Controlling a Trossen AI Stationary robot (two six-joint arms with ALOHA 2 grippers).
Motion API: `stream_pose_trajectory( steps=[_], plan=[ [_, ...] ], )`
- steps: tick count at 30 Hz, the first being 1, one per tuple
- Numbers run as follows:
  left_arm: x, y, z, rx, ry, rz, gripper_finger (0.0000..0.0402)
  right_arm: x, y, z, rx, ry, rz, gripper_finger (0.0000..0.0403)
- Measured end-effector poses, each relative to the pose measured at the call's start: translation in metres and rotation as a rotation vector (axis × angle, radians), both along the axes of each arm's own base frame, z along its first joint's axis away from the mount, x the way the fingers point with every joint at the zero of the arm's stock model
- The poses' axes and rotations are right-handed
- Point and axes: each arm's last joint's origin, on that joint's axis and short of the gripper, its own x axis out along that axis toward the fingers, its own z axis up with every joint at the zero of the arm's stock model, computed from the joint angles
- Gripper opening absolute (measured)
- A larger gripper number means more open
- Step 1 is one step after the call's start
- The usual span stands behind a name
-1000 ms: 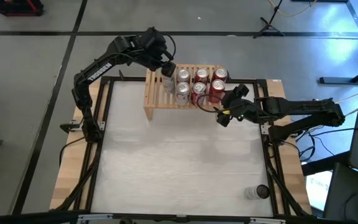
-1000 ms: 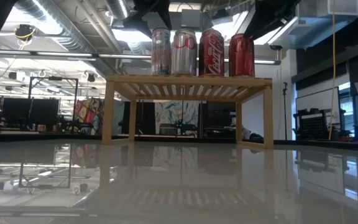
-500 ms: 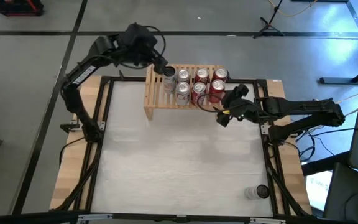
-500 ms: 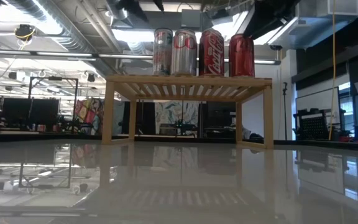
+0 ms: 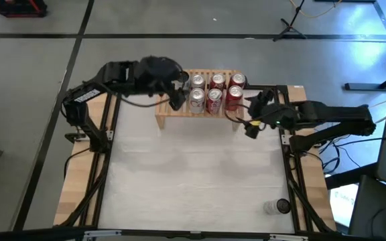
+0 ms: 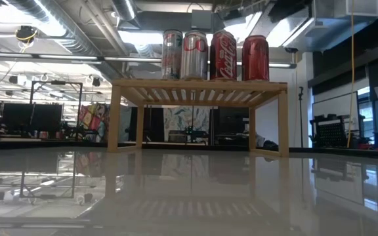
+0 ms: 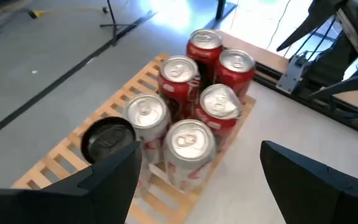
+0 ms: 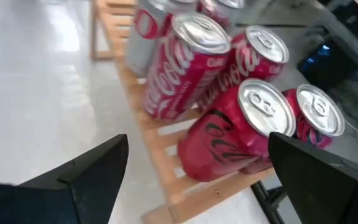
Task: Place canned beverage on shelf
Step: Put the white pink soda can aligned with the other white pink soda can on the shelf
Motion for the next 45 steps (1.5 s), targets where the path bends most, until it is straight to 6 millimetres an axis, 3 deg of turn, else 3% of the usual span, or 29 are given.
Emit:
stream_pose_trajectory(
  steps=[4,10,18,25,33,41,45],
  plan=[
    [0.006,-0.027,-0.004,0.023,0.010,-0.018,0.0316,-0.017,0.012,0.007,0.097,0.019,0.134,0.0376],
    [0.022,-0.066,-0.027,0.005,0.037,-0.125,0.0316,-0.029,0.041,0.000,0.362,0.117,0.332,0.0376],
    [0.038,-0.112,-0.061,-0.016,0.043,-0.246,0.0316,-0.042,0.082,-0.005,0.622,0.206,0.337,0.0376],
    [0.040,-0.148,-0.082,-0.034,0.049,-0.340,0.0316,-0.051,0.119,0.003,0.824,0.425,0.178,0.0376],
    [0.041,-0.164,-0.103,-0.053,0.066,-0.355,0.0316,-0.065,0.170,-0.005,1.037,0.643,-0.075,0.0376],
    [0.045,-0.172,-0.109,-0.079,0.017,-0.374,0.0316,-0.082,0.202,-0.029,0.971,0.651,-0.458,0.0376],
    [0.046,-0.173,-0.108,-0.095,0.003,-0.390,0.0316,-0.078,0.211,-0.037,0.953,0.659,-0.491,0.0376]
  ],
)
